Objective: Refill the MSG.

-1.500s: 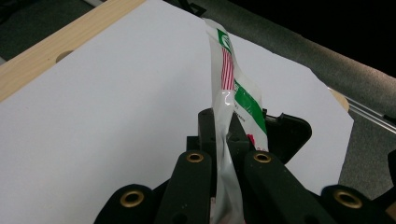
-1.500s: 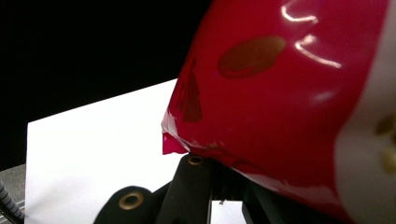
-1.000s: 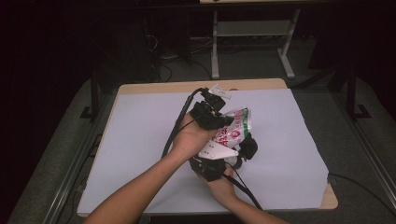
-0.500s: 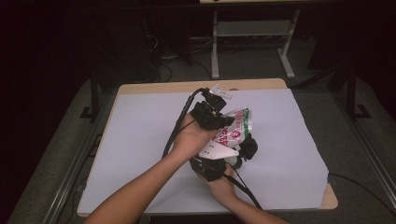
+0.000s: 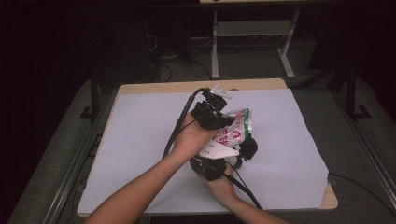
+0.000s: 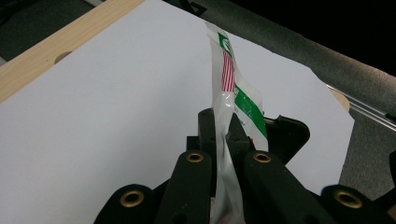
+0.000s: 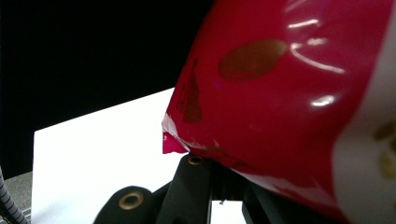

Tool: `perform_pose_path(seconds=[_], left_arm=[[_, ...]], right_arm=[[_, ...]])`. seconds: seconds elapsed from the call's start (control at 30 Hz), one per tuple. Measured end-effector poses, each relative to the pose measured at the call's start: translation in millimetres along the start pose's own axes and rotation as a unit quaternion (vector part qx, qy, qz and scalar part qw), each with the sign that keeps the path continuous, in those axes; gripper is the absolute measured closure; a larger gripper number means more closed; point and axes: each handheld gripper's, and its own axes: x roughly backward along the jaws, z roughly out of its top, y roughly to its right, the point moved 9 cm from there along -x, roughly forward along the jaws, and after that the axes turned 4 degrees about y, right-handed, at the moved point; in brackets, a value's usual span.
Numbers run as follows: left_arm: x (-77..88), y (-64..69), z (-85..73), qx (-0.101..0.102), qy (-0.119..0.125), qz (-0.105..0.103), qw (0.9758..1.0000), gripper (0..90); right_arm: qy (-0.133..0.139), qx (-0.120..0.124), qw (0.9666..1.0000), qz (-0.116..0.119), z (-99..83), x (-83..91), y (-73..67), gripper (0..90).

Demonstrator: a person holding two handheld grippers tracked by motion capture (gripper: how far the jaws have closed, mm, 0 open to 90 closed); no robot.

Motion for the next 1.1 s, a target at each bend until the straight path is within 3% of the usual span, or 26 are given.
perform_pose_path(seconds=[1.1], left_arm=[[-0.6,0.7,-0.6,0.001,-0.001,0.001,1.0000,90.0]], right_arm=[[0.001,-0.004,1.0000,0.004,1.1,-0.6,-1.8,90.0]])
